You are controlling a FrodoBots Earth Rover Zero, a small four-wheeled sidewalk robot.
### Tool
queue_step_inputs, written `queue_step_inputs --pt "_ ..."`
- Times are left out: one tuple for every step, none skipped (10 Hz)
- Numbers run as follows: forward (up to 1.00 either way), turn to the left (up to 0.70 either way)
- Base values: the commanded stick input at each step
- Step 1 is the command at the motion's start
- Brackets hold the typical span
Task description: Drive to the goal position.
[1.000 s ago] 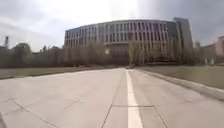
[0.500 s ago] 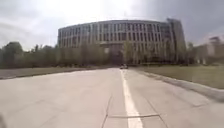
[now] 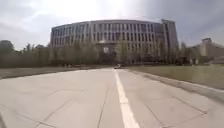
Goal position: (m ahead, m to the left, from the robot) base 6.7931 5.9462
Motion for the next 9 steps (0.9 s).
queue_step_inputs --pt "0.70 0.00" --pt "0.70 0.00" --pt "0.70 0.00" --pt "0.70 0.00" --pt "0.70 0.00" --pt "0.70 0.00" --pt "0.70 0.00" --pt "0.70 0.00" --pt "0.70 0.00"
